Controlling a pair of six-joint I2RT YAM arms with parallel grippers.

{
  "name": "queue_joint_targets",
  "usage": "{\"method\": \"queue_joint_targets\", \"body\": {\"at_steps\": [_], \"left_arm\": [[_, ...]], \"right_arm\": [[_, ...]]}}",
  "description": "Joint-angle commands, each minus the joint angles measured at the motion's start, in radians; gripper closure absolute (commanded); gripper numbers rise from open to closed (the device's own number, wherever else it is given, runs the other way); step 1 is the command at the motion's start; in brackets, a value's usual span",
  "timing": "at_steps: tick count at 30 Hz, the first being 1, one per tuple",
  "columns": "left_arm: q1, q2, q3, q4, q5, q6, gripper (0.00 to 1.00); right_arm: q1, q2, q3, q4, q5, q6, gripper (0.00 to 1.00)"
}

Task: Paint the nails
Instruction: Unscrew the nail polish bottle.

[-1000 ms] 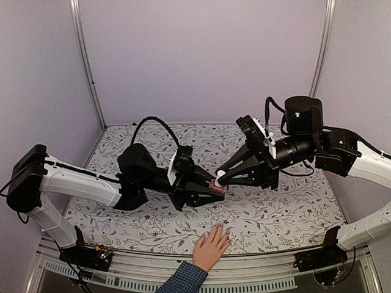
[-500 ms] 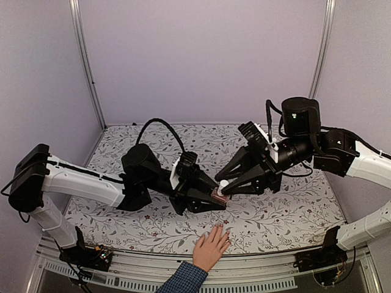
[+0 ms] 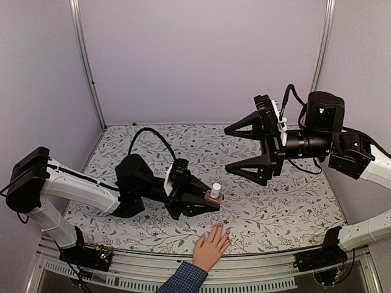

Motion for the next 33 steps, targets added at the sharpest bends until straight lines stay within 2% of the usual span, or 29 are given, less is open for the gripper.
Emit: {"method": "queue_joint_targets", "body": {"at_steps": [1, 3, 6, 17, 25, 33], "left_arm": [[0.028, -0.035, -0.032, 0.031, -0.154, 0.030, 1.00], [0.034, -0.042, -0.040, 0.020, -0.225, 0.037, 1.00], [0.037, -0.048, -0.047, 0.000, -0.324, 0.051, 1.00], [0.037, -0.015, 0.009, -0.173, -0.739, 0.115, 1.00], [0.035, 0.028, 0.034, -0.158, -0.844, 0.125, 1.00], [0.028, 0.062, 0.040, -0.111, -0.886, 0.132, 1.00]], "right_arm": [[-0.006, -0.031, -0.021, 0.080, 0.324, 0.087, 0.01], [-0.006, -0.020, -0.004, 0.054, 0.418, 0.111, 0.01], [-0.006, 0.006, 0.015, 0.016, 0.477, 0.130, 0.01], [-0.006, 0.028, -0.019, 0.062, 0.508, 0.203, 0.01], [-0.006, 0.108, 0.056, -0.023, 0.569, 0.309, 0.01], [-0.006, 0.159, 0.078, -0.029, 0.599, 0.416, 0.15]]}}
